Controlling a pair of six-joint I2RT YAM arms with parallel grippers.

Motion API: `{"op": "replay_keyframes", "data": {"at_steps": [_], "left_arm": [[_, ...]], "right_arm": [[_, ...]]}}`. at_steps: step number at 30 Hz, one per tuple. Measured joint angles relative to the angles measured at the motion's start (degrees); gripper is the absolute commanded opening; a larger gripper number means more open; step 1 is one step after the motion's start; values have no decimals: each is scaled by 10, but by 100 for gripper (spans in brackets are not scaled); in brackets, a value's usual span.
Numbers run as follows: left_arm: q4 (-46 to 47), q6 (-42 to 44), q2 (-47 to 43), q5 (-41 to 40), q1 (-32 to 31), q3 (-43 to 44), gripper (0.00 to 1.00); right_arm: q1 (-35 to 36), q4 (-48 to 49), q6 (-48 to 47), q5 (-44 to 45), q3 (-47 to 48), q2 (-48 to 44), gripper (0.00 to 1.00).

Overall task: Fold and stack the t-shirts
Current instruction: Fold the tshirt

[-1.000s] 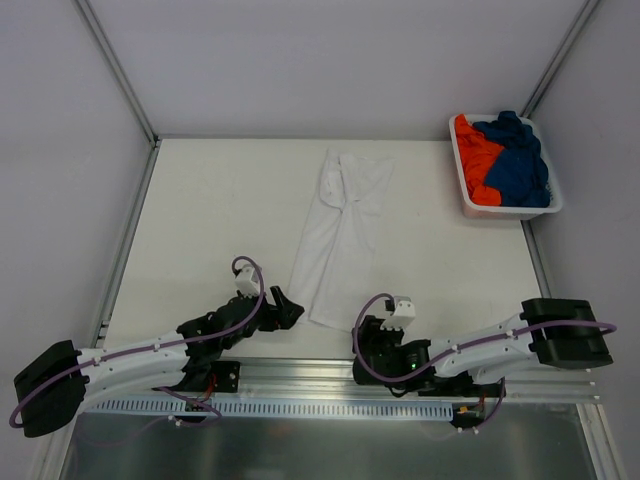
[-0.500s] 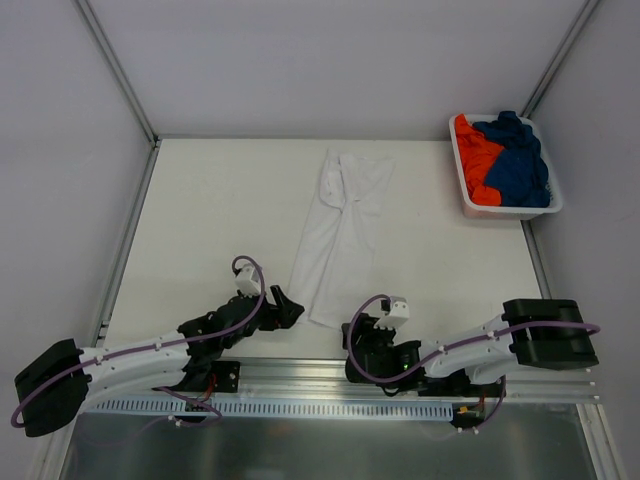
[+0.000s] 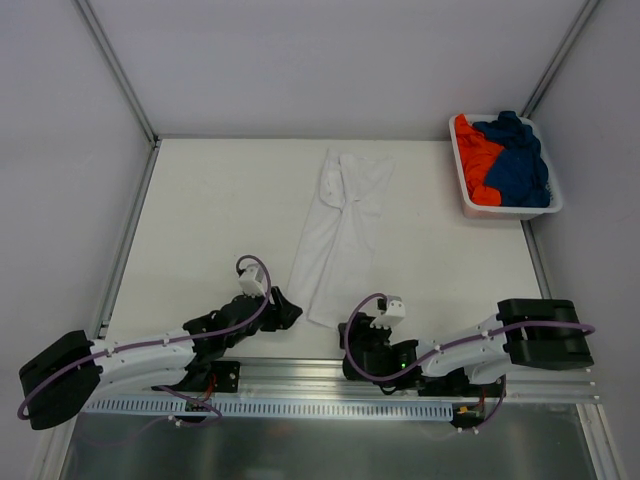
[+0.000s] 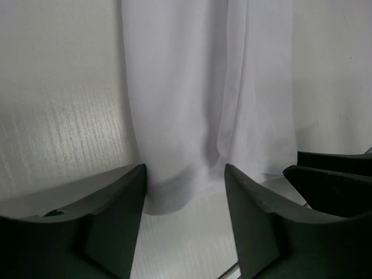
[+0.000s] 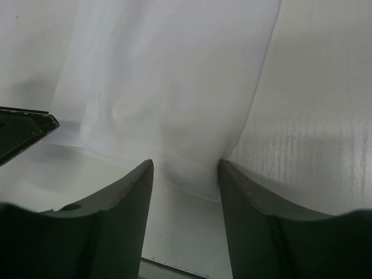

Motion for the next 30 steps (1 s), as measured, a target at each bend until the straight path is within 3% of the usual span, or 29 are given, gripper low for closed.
{"op": "replay_keyframes", "data": {"at_steps": [3,9,12,18,30], "left_arm": [[-6,-1,5,-1,0,0,25],[-14,1,33,0,3,0,0],[-7,1,44,1,3,3,0],[-7,1,44,14,3,4,0],[-225,-42,-93,-1,-59,30,0]], "right_arm": [[-1,1,-5,-12,0,4,31],[-2,2,-12,-27,3,16,7],[-2,3,-15,-29,8,24,1],[-1,-18,-15,-38,33,39,0],[87,-313,85,-56,165,62,0]]}}
